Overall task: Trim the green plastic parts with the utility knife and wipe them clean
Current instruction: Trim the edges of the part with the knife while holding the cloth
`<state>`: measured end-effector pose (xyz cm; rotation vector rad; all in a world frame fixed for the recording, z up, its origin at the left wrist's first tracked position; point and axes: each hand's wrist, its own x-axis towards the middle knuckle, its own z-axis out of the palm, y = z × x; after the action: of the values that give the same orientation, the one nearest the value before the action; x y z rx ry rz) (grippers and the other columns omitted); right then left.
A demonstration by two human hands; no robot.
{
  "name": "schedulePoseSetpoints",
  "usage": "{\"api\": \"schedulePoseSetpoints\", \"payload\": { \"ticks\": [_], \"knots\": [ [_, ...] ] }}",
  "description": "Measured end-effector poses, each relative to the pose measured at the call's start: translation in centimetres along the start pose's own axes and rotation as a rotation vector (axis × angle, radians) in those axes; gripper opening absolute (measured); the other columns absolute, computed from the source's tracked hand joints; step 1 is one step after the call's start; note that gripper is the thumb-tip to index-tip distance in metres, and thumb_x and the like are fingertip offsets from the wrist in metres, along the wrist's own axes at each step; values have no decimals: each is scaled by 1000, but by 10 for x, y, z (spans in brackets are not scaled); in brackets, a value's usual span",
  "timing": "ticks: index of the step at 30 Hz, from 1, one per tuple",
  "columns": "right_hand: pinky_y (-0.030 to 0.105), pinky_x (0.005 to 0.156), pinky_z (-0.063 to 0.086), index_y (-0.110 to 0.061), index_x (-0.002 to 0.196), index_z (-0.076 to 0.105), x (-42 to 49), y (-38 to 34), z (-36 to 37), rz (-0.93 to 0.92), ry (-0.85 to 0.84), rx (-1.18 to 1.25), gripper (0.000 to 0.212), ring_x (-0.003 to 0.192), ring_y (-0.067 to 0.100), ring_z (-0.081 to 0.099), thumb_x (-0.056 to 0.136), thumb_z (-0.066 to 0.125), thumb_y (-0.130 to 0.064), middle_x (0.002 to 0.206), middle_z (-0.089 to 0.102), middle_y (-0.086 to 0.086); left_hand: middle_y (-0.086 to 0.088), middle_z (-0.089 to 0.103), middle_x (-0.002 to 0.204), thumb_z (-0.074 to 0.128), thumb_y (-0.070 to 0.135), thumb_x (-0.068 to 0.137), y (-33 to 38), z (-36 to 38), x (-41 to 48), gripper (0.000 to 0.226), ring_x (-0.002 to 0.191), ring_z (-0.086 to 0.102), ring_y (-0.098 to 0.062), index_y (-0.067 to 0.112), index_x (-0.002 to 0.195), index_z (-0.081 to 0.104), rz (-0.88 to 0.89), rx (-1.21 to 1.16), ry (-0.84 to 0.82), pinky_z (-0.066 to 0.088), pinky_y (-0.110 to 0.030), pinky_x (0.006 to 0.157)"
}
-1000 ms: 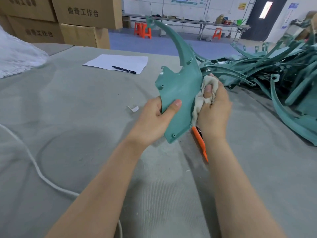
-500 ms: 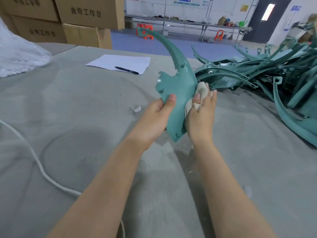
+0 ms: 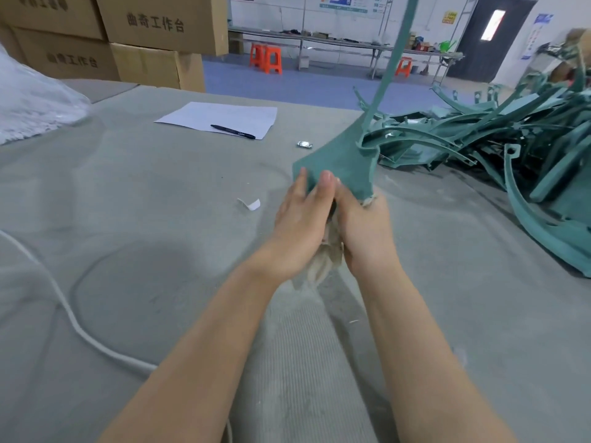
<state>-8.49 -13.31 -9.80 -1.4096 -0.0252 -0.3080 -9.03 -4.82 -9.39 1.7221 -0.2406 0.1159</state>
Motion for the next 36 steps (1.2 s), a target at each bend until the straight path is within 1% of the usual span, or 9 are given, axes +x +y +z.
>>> {"api": "schedulePoseSetpoints", "payload": {
  "ticks": [2,5,10,14,17,22,26,32,36],
  "knots": [
    [50,98,50,-8,99,67,3,-1,-8,-9,-33,41,16,104,30,66,96,52,-3,106,71,14,5,20,158,38,43,100,-6,-10,-7,27,145,18,-6,44,126,45,54,84,92,15,-25,118],
    [38,92,55,-15,102,68,1,-4,-12,23,-151,169,16,103,22,68,95,56,-6,107,73,5,1,39,148,61,29,93,-9,-22,-2,66,131,46,-12,20,148,26,1,-178,305,36,-32,110],
    [26,83,57,-18,112,67,-3,-5,-22,180,-288,167,23,102,14,69,90,64,-23,110,73,-3,-9,70,114,57,31,89,-4,-37,-4,43,100,69,-20,9,125,59,-237,-876,-19,58,-35,80],
    [26,93,49,-16,112,68,5,-6,-23,205,82,-238,53,102,14,65,89,51,-62,109,69,-3,-3,71,113,47,31,100,-5,-33,0,32,104,68,-17,13,123,59,-187,-833,72,55,-35,89],
    [15,75,44,-23,113,59,7,-16,-23,-34,326,-83,47,93,4,61,97,32,-58,107,65,-4,7,74,99,46,33,100,-5,-32,0,22,95,70,-10,21,113,60,-160,-713,140,57,-31,83],
    [40,121,13,-17,147,36,-14,-2,19,-548,-52,-665,54,145,25,20,98,25,-38,157,25,11,8,73,105,39,46,100,3,-17,-6,36,98,68,-7,23,117,62,-201,-696,35,55,-26,81],
    [38,121,-1,-33,149,26,5,1,2,-398,59,-921,45,150,23,-6,105,26,-29,163,3,4,2,70,116,37,44,100,9,-21,-6,42,104,67,-10,19,125,59,-207,-848,11,56,-27,84],
    [42,121,-2,-29,149,32,-20,17,32,-514,-283,-845,46,150,21,-8,103,30,-29,163,8,5,-7,68,119,30,52,100,4,-33,0,55,115,62,-21,11,116,63,-133,-1004,15,45,-37,104],
    [2,109,8,-13,145,39,-4,8,17,-412,-78,-545,42,145,2,6,103,35,-8,159,12,16,-4,69,117,24,44,103,3,-36,-3,49,112,64,-16,13,119,59,-60,-1007,-14,50,-31,97]
  ]
}}
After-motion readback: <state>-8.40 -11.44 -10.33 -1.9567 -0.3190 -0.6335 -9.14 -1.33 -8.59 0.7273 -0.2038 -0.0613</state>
